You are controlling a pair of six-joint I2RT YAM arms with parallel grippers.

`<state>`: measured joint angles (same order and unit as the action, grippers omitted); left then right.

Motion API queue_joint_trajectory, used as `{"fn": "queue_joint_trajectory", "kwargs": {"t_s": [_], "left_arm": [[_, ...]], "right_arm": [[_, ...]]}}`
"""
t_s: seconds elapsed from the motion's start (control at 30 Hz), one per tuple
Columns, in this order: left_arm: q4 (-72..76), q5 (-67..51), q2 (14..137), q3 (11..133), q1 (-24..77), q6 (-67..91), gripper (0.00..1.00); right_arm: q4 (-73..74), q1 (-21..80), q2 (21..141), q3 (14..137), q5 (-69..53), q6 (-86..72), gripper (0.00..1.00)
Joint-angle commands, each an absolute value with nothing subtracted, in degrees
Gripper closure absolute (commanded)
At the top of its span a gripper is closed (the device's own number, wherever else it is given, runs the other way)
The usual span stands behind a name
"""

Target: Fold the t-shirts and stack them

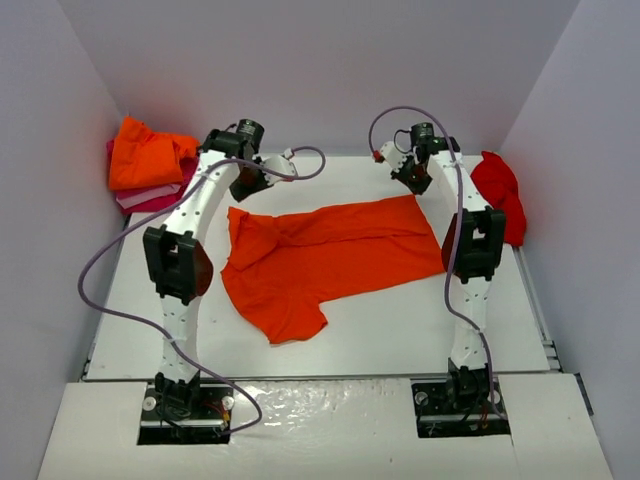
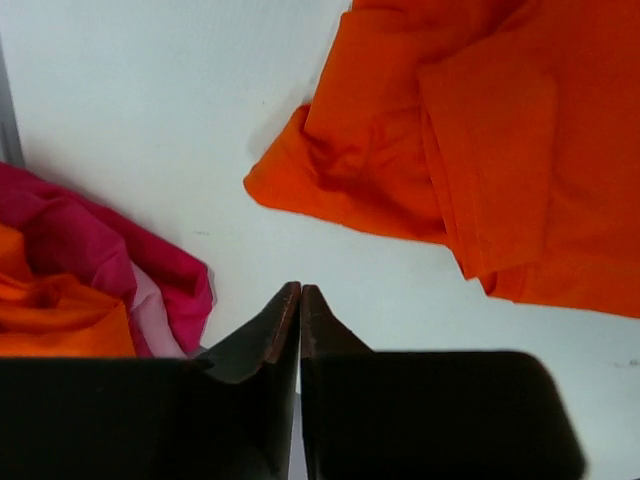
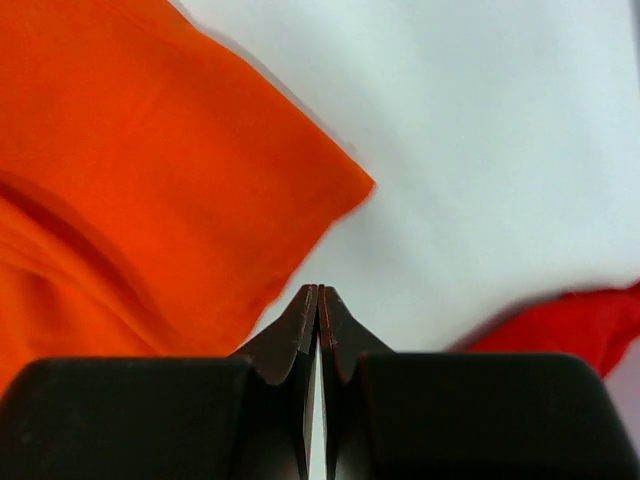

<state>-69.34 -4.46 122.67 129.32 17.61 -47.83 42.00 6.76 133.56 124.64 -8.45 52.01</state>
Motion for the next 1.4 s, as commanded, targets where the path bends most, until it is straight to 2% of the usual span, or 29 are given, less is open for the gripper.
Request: {"fn": "queue_joint_trajectory", "kwargs": {"t_s": [0.0,0.33,0.5,0.7,0.93,1.1,1.37], "left_arm": [[-61.5,-4.6,123.9,131.2,16.9,-45.8,1.00],[-58.9,-6.5,131.6,132.8,15.4,-43.5,1.00],[-58.7,-7.3,137.1,133.8,14.3,-42.3,1.00],[-64.1,-9.9,142.4,135.6,11.3,-40.1,1.00],[-59.8,-9.4,141.1,127.2,4.5,-38.0,1.00],[-58.8,-7.7,142.6,129.0,0.5,-36.4,1.00],[-53.0,-3.8,143.6,133.7,0.4,-33.5,1.00]], "right_arm": [[42.5,10.1,135.8,126.9,-8.1,48.5,1.00],[38.0,10.5,141.4,128.1,-9.7,43.4,1.00],[37.2,10.5,145.9,131.2,-5.6,41.4,1.00],[36.9,9.8,146.9,129.4,-0.5,40.8,1.00],[36.7,8.2,146.5,126.2,6.2,40.7,1.00],[36.2,7.5,147.8,127.0,9.4,40.0,1.00],[33.3,7.4,151.1,128.3,14.2,39.4,1.00]]}}
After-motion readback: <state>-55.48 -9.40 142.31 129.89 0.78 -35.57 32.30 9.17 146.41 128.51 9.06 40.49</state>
